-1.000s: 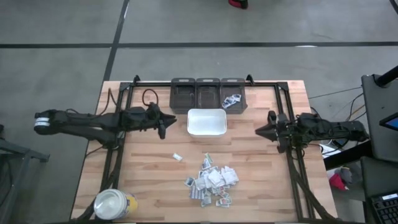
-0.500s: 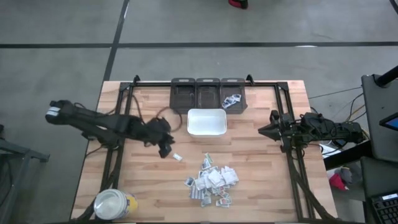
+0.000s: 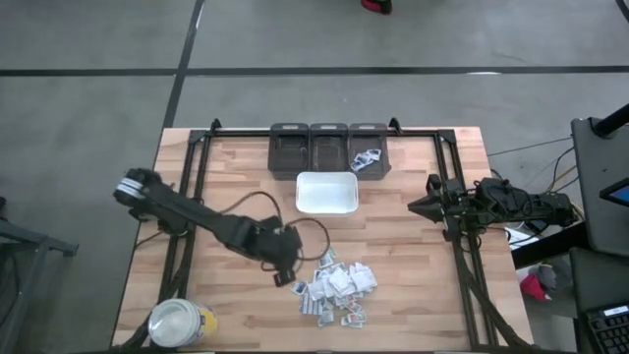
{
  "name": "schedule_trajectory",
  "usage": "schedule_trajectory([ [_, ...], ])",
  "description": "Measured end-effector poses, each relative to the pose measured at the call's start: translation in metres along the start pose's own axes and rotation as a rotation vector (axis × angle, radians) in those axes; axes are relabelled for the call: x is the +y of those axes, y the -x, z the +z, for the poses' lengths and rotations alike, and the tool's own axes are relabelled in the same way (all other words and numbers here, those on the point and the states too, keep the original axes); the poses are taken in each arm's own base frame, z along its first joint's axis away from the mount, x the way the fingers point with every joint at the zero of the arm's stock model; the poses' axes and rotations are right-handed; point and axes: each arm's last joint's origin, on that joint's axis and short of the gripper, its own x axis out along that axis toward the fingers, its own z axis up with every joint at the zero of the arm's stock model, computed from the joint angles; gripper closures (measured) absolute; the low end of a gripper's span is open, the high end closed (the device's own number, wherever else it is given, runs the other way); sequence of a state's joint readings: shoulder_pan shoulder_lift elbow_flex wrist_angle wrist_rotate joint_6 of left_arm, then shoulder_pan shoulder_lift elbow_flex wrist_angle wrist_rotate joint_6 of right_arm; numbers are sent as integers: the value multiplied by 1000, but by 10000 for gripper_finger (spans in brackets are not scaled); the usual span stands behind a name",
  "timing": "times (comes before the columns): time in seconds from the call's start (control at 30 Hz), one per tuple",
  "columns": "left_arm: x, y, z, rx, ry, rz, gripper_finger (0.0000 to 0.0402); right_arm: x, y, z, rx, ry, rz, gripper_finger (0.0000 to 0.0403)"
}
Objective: Pick & Place First Aid Supplies
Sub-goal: Put the white alcohol pad into the right black bin
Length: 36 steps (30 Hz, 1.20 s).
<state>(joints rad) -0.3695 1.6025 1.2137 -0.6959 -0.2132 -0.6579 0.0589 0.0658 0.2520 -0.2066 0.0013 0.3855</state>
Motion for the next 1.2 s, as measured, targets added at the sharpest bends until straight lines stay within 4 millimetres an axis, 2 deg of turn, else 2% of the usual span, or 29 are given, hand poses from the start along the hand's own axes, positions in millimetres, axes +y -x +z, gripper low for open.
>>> schedule_trajectory([
  [0.23,-15,-29,-1,140,47,-66,305,0,0,0,0,0,0,359],
  [0.63,-21,-62,-9,233,171,-80,305,0,0,0,1,4,0,359],
  [0.83,-24,-71,-12,250,182,-81,305,0,0,0,5,4,-1,359],
  [1.2,-29,-72,-6,194,218,-131,305,-1,0,-3,28,28,-10,359],
])
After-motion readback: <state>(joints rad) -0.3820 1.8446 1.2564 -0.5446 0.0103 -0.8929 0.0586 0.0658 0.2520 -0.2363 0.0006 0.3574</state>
